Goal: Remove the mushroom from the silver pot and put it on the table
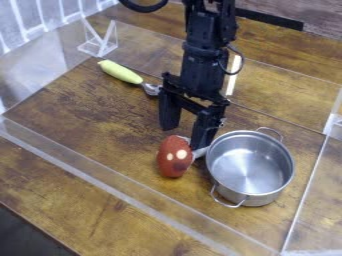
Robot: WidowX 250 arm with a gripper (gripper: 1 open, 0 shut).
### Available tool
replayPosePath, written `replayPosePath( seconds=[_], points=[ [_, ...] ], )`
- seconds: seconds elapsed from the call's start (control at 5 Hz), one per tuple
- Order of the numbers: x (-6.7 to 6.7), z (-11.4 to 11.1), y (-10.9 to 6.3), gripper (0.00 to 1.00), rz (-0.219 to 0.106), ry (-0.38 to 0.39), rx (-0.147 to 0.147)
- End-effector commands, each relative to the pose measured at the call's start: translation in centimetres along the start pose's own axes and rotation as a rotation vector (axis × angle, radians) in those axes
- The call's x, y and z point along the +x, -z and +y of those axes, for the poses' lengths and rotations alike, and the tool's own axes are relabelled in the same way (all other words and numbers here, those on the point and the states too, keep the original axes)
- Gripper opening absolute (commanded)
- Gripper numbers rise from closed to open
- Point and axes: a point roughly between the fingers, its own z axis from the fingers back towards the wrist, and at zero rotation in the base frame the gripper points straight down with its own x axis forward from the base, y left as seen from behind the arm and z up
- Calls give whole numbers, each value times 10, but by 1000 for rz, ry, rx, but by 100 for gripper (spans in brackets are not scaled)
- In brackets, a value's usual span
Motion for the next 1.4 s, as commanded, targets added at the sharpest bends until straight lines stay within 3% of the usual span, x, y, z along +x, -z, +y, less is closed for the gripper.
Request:
replayPosePath(
  seconds=[0.0,0.6,0.8,1.2],
  points=[
    [-3,10,-10,100,-41,-27,2],
    [1,13,6,100,-28,-34,-2],
    [1,14,9,0,-25,-38,-1],
    [-1,17,-3,0,-40,-47,12]
  ],
)
